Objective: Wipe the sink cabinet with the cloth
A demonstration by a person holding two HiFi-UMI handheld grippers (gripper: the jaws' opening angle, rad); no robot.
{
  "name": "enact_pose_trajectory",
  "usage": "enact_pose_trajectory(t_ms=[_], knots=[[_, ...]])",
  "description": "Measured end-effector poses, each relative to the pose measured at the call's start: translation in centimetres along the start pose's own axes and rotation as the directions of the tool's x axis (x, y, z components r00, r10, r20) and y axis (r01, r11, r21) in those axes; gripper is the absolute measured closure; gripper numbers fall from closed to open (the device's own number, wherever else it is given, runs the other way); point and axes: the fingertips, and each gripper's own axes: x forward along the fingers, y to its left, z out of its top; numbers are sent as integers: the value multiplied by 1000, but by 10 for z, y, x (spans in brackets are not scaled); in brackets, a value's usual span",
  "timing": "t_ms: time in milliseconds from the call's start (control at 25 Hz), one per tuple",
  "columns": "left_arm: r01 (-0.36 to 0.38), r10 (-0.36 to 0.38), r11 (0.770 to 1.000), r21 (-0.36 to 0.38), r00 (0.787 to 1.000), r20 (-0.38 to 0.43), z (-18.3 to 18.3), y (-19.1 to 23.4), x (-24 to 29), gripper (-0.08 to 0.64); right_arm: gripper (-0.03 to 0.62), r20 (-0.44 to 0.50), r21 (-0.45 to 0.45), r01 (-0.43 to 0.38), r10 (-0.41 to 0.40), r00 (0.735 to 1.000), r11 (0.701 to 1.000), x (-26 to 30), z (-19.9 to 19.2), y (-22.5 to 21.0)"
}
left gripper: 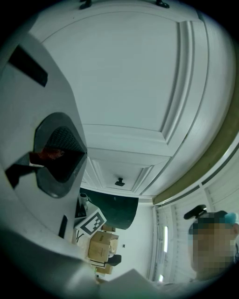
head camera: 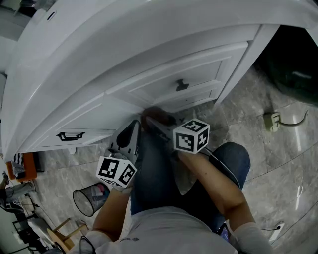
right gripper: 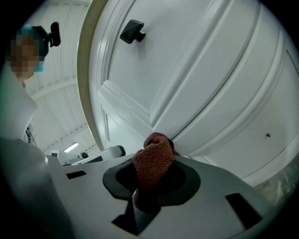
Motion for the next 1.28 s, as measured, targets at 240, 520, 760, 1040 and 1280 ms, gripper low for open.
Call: enact_pose_trajectory(t_ms=[240, 520, 760, 1040, 1280], knots=[[11, -11, 1000, -11, 1000, 1, 0, -3, 2, 549, 497, 41, 35, 15, -16, 999, 999, -9, 8, -6], [10, -10, 1000, 6, 1000, -7, -1, -7, 8, 549, 495, 105, 41, 61, -65, 992, 997, -32, 29, -21], [25, -25, 1000, 7, 1000, -7, -1, -15, 14, 549, 495, 181, 16, 157, -157, 971, 988, -57, 46, -37], [26, -24, 997, 73, 999, -33, -2, -25, 19, 549, 495, 284, 63, 256, -264, 922, 965, -98, 73, -58], [46, -44, 998, 42, 999, -28, -4, -27, 23, 549, 496, 352, 78, 338, -343, 871, 938, -128, 92, -73]])
